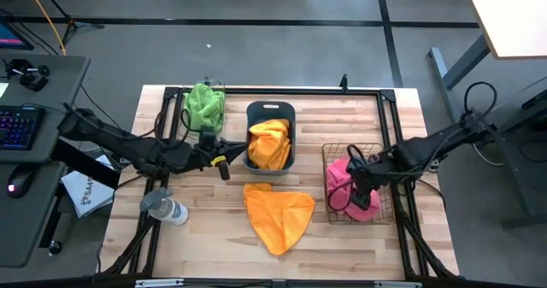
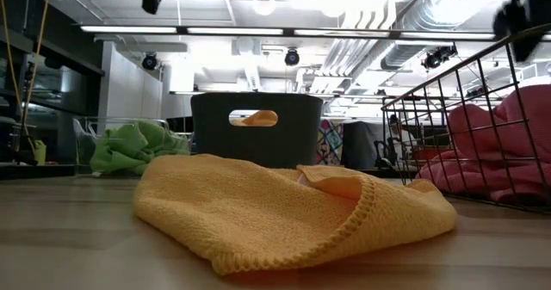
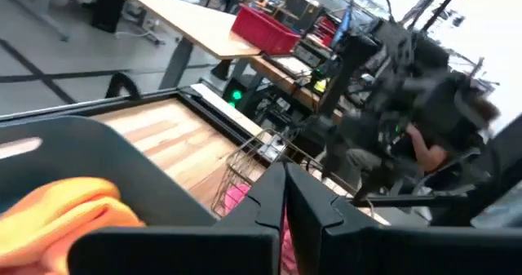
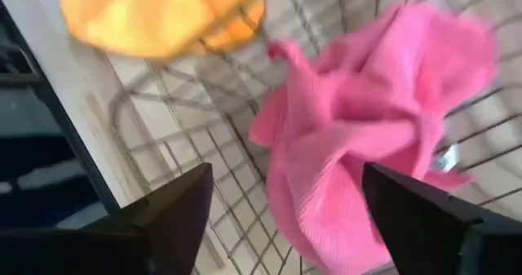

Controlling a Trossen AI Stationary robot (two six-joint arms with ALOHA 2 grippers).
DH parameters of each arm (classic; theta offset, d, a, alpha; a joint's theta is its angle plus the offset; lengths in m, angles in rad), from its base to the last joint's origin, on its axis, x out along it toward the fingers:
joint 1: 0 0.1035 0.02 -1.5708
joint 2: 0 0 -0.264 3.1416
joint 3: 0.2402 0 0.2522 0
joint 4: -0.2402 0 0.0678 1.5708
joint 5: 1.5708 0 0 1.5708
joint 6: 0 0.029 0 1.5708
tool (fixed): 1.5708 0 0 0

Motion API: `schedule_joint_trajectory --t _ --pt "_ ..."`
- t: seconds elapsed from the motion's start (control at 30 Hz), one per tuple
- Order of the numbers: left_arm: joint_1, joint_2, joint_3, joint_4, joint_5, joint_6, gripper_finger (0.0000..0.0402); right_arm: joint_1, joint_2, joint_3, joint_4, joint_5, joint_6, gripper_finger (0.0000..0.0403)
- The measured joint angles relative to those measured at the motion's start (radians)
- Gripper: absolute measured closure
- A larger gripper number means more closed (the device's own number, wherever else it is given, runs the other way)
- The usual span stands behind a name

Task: Sort microfiber towel by color & place in baskets
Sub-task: Put the orange towel into the blue bin

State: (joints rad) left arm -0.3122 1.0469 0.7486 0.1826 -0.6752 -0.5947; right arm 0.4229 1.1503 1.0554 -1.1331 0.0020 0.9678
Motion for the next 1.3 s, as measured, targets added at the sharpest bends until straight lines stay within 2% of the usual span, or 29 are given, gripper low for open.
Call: schedule_joint_trajectory --t 0.1,0.23,0.37,0.47,0.63,0.83,1.1,1.2,1.3 --pt "0.0 0.036 0.01 0.016 0.053 0.004 0.0392 0.0 0.0 0.073 -0.024 0.067 -0.001 0.008" --pt "-0.004 0.115 0.078 -0.028 0.243 0.024 0.0352 0.0 0.0 0.119 0.013 0.155 0.0 0.0077" --pt "-0.033 0.236 0.216 -0.198 0.446 0.095 0.0292 -0.005 0.0 0.122 0.055 0.185 0.004 0.0077" --pt "-0.053 0.353 0.344 -0.388 0.53 0.222 0.025 -0.019 0.008 0.122 0.055 0.186 0.032 0.0077" --pt "-0.061 0.567 0.499 -0.57 0.563 0.449 0.0205 -0.041 0.008 0.122 0.055 0.199 0.074 0.0077" --pt "-0.069 0.766 0.587 -0.68 0.585 0.575 0.019 -0.06 0.008 0.122 0.054 0.202 0.114 0.0077" --pt "-0.064 0.926 0.588 -0.765 0.554 0.545 0.019 -0.063 0.008 0.122 0.054 0.247 0.134 0.0077" --pt "-0.057 0.972 0.588 -0.762 0.517 0.494 0.019 -0.063 0.008 0.122 0.054 0.271 0.135 0.0077" --pt "-0.045 0.999 0.593 -0.756 0.521 0.437 0.019 -0.063 0.008 0.122 0.054 0.287 0.145 0.0077"
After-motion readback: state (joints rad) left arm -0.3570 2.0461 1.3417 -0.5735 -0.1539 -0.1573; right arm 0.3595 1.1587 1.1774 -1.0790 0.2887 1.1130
